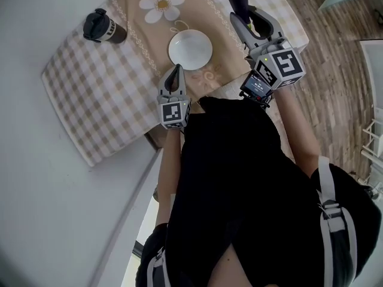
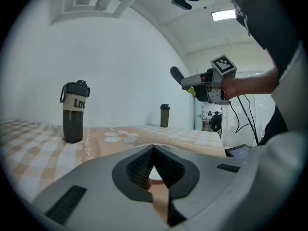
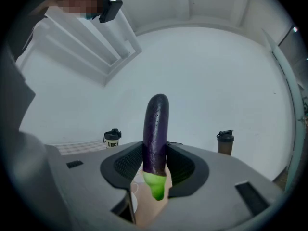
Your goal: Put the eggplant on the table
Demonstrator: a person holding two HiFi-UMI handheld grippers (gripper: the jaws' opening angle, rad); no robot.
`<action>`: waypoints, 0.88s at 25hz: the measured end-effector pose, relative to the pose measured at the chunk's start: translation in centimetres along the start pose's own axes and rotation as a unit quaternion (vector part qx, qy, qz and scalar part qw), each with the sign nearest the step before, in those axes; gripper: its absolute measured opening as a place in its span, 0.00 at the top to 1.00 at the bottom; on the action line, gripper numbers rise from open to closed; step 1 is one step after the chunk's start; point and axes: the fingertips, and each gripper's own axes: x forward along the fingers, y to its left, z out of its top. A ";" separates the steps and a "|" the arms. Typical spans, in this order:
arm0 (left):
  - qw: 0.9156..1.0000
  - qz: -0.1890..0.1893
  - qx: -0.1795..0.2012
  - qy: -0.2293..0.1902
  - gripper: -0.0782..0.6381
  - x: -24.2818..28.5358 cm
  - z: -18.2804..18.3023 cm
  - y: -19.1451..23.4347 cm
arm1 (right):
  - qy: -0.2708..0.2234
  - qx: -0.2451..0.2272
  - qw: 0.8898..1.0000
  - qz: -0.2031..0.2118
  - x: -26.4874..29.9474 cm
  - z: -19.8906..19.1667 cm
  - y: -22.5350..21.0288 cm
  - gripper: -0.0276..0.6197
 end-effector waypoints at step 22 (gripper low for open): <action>1.000 0.000 0.000 0.010 0.87 0.5 -0.6 0.1 | 0.035 -0.190 0.972 0.132 3.2 -3.4 6.4 0.71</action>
